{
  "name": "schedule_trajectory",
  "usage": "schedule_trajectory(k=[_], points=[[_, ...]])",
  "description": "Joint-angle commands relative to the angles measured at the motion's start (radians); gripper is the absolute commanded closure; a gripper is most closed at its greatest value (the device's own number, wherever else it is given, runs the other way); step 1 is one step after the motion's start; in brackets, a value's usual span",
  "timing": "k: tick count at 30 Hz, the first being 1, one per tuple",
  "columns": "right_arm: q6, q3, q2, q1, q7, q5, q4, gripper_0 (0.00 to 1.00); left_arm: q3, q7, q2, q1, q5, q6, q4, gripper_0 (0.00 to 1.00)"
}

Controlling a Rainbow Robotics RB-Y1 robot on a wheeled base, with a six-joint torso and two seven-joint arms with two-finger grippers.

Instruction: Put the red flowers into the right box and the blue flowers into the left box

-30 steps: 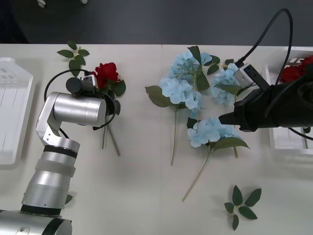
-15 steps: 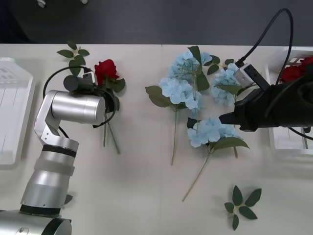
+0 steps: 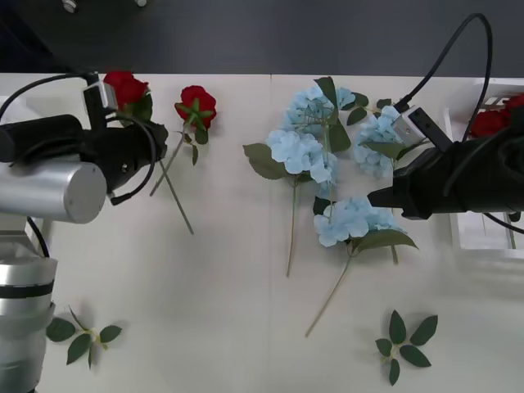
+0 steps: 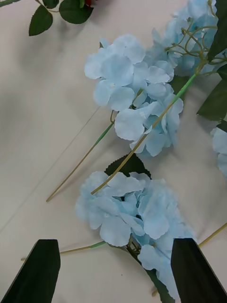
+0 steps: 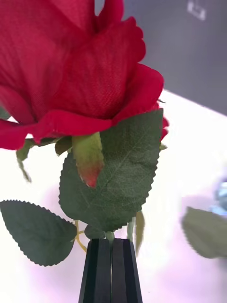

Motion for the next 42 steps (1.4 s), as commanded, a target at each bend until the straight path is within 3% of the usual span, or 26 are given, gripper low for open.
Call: schedule_trajectory(k=[1,9,13,20,27,32,36,42], points=[[-0.032,0.022,-0.037,-0.005,0.002,0.001,-0.026,0.31,0.067,-0.031,0.032,0.05,0.14,0.007,-0.136,1.0],[-0.072,0.043,-0.048,-0.007,-0.006,-0.004,-0.03,0.31,0.264,-0.445,0.032,0.131,0.74,0.007,-0.187,1.0],[-0.074,0.043,-0.049,-0.007,-0.012,-0.009,-0.042,0.31,0.297,-0.667,0.032,0.167,0.944,0.007,-0.184,1.0],[-0.107,0.043,-0.055,-0.007,-0.021,-0.018,-0.069,0.31,0.274,-1.02,0.032,0.225,1.19,0.013,-0.182,1.0],[-0.239,0.045,-0.055,-0.007,-0.036,-0.085,-0.144,0.31,0.271,-1.345,0.03,0.228,1.437,0.171,-0.153,1.0],[-0.356,0.054,-0.063,-0.007,-0.027,-0.246,-0.2,0.31,0.271,-1.523,0.013,0.23,1.576,0.286,-0.084,1.0],[-0.423,0.089,-0.075,-0.008,-0.024,-0.288,-0.25,0.31,0.28,-1.539,-0.023,0.23,1.656,0.364,-0.023,1.0],[-0.591,0.287,-0.097,-0.036,-0.01,-0.285,-0.285,0.31,0.287,-1.539,-0.086,0.226,1.731,0.495,0.072,1.0]])
